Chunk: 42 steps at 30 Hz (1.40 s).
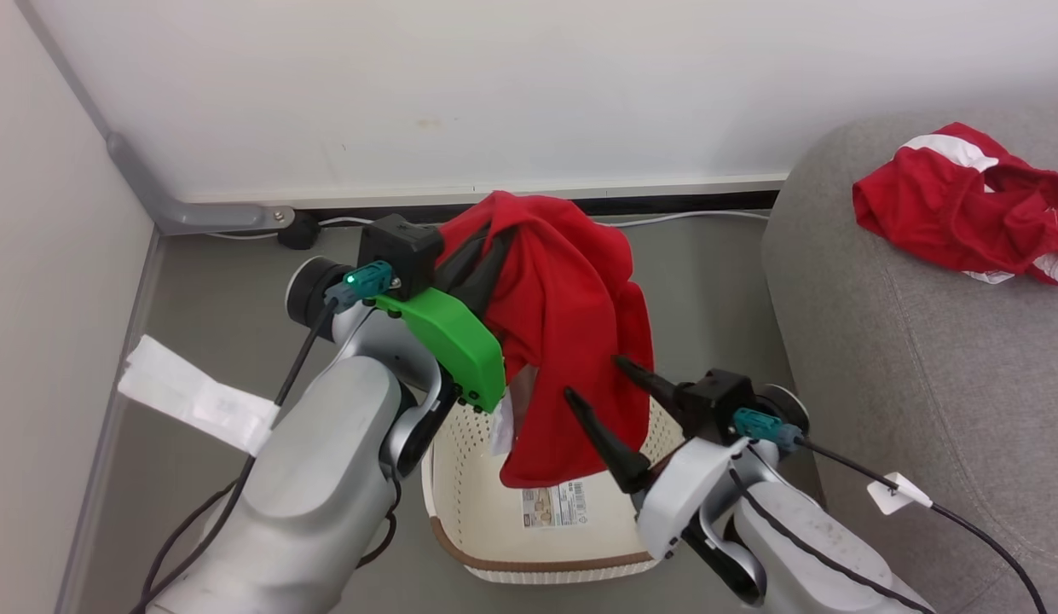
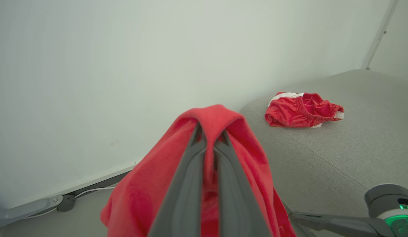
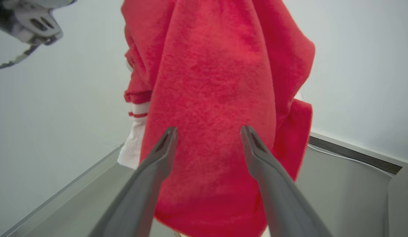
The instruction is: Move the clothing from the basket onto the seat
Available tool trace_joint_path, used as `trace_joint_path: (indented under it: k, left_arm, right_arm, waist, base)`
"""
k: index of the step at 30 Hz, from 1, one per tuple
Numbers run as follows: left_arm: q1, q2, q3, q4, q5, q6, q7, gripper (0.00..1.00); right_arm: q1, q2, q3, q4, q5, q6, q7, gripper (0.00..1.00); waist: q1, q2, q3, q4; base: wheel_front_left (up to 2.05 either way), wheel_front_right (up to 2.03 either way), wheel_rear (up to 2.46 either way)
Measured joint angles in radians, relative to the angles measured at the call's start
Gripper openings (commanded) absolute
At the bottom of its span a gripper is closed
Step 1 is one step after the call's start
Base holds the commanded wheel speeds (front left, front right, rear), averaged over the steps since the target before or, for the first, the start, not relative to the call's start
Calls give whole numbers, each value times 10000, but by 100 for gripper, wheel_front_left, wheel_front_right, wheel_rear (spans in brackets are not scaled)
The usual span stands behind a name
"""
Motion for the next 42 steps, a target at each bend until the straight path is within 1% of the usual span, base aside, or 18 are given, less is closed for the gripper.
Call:
trace_joint_path:
  k: [5,13,15,19,23,30,31,32,33,34,35,41,42]
  left_arm:
    - [0,0,-255,-282,-138,182,180,0]
    - [-1,2,-629,-752,-430,500,428,0]
    - [-1,2,-702,-842,-456,525,441,0]
    - [-1,4,-849,-1034,-514,625,518,0]
    - [-1,6,-930,-1187,-619,767,600,0]
    - [-1,6,-999,-1371,-692,980,617,0]
    - [-2,6,-1003,-1425,-711,1053,690,0]
    - [-2,6,-1005,-1444,-807,1062,690,0]
    - [-2,6,-1007,-1467,-926,1064,690,0]
    - [-2,6,-1011,-1488,-963,1072,690,0]
    - [-2,6,-1024,-1505,-965,1137,690,0]
    - [-1,6,-993,-1546,-1039,1239,690,0]
    - [-1,6,-961,-1546,-1041,1243,690,3]
  right_arm:
    - [-307,-2,650,-272,581,0,0,100]
    - [-736,-12,1252,-311,1175,-4,0,100]
    - [-840,-12,1360,-240,1216,-171,0,100]
    - [-1165,-12,1446,119,1035,-725,0,100]
    - [-1478,-15,1436,510,853,-1162,-2,100]
    - [-1825,-17,1480,945,821,-1532,-4,100]
    - [-1882,-13,1480,1037,844,-1611,-12,86]
    - [-1903,-15,1490,1076,848,-1615,-12,39]
    - [-1923,-19,1509,1095,863,-1618,-12,28]
    - [-1961,-19,1542,1112,880,-1618,-12,2]
    - [-2012,-17,1570,1114,917,-1618,-12,0]
    - [-2197,-15,1592,1141,1229,-1682,-13,0]
    - [-2219,-17,1592,1151,1290,-1684,-15,0]
  waist:
    - [0,0,55,20]
    - [0,0,149,15]
    - [0,0,171,17]
    - [0,0,216,34]
    - [0,0,261,67]
    - [0,0,330,119]
    - [0,0,355,131]
    - [0,0,368,135]
    - [0,0,380,138]
    - [0,0,393,139]
    - [0,0,405,139]
    - [0,0,488,110]
    - [1,0,503,98]
  base:
    - [0,0,0]
    - [0,0,0]
    - [0,0,0]
    - [0,0,0]
    - [0,0,0]
    - [0,0,0]
    - [0,0,0]
    - [0,0,0]
    - [0,0,0]
    - [0,0,0]
    - [0,0,0]
    - [0,0,0]
    - [0,0,0]
